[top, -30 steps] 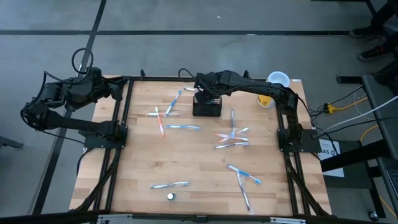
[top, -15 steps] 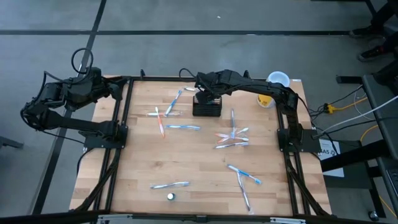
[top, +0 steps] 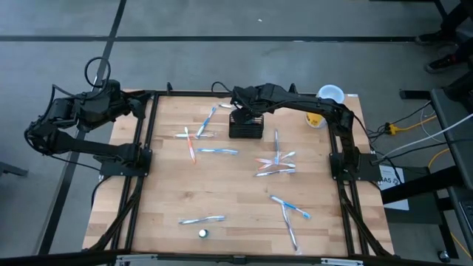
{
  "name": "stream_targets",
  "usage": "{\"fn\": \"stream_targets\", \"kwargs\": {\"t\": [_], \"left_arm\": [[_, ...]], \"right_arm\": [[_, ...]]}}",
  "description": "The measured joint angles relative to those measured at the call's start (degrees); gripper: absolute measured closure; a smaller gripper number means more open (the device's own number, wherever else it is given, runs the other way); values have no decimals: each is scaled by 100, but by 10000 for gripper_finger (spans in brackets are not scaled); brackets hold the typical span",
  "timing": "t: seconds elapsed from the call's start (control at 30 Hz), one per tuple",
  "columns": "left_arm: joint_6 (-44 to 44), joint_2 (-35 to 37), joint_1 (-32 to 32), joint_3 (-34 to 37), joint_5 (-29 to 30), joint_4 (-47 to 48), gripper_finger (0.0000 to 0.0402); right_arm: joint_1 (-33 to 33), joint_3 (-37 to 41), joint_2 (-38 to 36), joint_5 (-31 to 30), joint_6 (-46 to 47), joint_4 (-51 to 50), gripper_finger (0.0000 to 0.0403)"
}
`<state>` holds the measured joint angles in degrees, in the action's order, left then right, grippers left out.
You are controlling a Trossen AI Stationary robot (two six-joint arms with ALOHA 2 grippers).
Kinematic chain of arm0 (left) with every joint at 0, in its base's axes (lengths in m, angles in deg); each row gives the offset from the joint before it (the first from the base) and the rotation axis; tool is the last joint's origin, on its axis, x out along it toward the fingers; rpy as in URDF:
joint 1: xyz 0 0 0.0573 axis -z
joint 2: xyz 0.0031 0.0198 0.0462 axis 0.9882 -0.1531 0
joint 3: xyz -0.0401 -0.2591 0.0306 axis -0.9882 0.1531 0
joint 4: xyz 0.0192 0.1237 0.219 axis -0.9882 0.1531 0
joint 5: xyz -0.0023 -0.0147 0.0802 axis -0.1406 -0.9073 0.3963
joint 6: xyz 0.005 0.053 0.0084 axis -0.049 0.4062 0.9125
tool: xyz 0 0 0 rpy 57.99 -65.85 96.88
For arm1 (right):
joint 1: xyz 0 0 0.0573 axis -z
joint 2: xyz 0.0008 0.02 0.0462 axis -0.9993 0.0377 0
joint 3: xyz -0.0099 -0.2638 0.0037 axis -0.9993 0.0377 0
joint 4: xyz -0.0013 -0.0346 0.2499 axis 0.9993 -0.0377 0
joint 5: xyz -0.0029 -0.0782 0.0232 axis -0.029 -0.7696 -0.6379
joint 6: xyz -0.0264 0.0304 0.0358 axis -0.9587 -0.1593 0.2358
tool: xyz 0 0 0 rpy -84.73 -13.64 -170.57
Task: Pick & Place toothbrushing station
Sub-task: Put the purple toothbrush into the black mesh organizer
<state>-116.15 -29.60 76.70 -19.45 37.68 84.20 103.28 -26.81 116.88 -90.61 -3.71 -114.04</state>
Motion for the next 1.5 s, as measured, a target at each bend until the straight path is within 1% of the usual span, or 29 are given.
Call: {"fn": "stream_targets", "kwargs": {"t": [0.37,0.6,0.67,0.8,0.87,1.0,1.07,1.17,1.27,1.37,1.5], "left_arm": [[-42,0,1,-1,-4,0,263],[-44,0,1,-1,-8,-2,263],[-24,0,0,-1,-9,-2,263],[131,0,0,-1,-21,0,263],[142,0,1,-1,-101,2,263],[236,-37,0,-2,-452,232,263],[374,-158,0,-5,-641,308,263],[815,-489,-10,-5,-1099,310,263],[1465,-1022,-167,-5,-1491,306,263],[2391,-1731,-644,-3,-2058,131,263],[3747,-2700,-1670,-1,-3301,-821,263]], "right_arm": [[140,0,4,-59,-109,45,270],[162,0,4,25,-235,201,270],[173,0,6,319,-492,571,270],[299,0,7,1555,-1053,1361,270],[428,0,7,1928,-1105,1496,270],[775,9,-150,2029,-1073,1129,270],[889,9,-384,1945,-1286,944,270],[949,7,-797,1900,-1711,859,270],[935,7,-1305,1926,-2120,848,270],[806,0,-1818,1931,-2421,751,270],[496,0,-2403,1974,-2648,392,270]]}}
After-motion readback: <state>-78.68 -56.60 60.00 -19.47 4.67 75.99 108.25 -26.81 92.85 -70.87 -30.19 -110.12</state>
